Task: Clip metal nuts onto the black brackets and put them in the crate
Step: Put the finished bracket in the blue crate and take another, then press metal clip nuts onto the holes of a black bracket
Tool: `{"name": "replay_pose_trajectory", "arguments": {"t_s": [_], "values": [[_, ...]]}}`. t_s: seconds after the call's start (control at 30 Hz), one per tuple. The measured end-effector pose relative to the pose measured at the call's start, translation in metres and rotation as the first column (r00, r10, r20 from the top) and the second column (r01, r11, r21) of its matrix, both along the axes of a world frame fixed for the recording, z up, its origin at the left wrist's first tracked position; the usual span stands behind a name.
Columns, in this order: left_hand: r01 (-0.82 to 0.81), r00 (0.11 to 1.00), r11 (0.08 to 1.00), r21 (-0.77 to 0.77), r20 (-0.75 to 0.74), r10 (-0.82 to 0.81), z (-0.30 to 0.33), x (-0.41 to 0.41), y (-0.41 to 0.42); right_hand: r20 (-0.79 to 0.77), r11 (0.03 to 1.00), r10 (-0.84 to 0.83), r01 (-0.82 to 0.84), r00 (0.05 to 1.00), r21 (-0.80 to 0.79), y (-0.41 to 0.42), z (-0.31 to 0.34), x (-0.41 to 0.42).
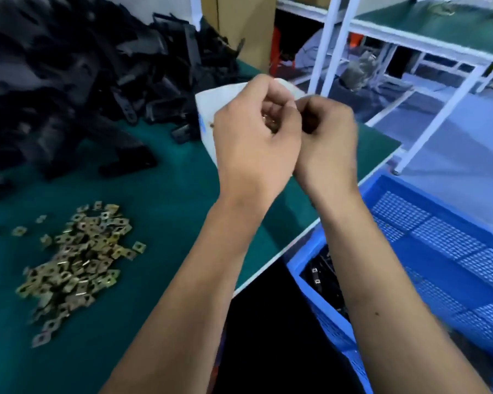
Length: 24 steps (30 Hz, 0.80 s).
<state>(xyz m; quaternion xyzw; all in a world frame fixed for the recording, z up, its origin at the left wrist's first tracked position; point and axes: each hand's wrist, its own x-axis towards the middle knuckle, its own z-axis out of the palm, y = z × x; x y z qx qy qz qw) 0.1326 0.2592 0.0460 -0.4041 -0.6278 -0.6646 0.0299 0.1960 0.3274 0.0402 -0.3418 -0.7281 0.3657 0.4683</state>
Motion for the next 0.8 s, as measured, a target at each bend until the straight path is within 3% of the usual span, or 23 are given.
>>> {"name": "replay_pose_trajectory", "arguments": {"t_s": [0.13,0.27,0.33,0.43,0.5,0.6,0.7,0.8], "values": [[-0.274,0.962,0.962,0.01,0.001,0.274,-0.01,-0.072,-0.083,0.14,0.956,0.272,-0.284,0.952,0.076,-0.073,0.001,-0.086],[-0.519,0.855,0.851,-0.083,-0.028,0.519,-0.035,-0.14,-0.169,0.341,0.81,0.514,-0.576,0.787,0.108,-0.145,-0.014,-0.161],[-0.627,0.777,0.759,-0.174,-0.073,0.625,-0.052,-0.167,-0.211,0.458,0.738,0.558,-0.666,0.691,0.106,-0.177,-0.021,-0.192],[-0.802,0.579,0.504,-0.322,-0.208,0.788,-0.077,-0.204,-0.275,0.582,0.633,0.556,-0.756,0.594,0.167,-0.225,-0.035,-0.236],[-0.827,0.507,0.349,-0.441,-0.315,0.803,-0.086,-0.224,-0.307,0.671,0.532,0.482,-0.797,0.563,0.287,-0.248,-0.046,-0.26],[-0.754,0.546,0.22,-0.619,-0.406,0.733,-0.09,-0.244,-0.329,0.79,0.399,0.385,-0.858,0.477,0.323,-0.271,-0.058,-0.287],[-0.727,0.552,0.145,-0.672,-0.446,0.705,-0.091,-0.247,-0.326,0.765,0.402,0.393,-0.844,0.51,0.356,-0.276,-0.062,-0.303],[-0.72,0.528,0.106,-0.686,-0.442,0.725,-0.093,-0.249,-0.323,0.668,0.392,0.55,-0.861,0.501,0.323,-0.268,-0.059,-0.301]]}}
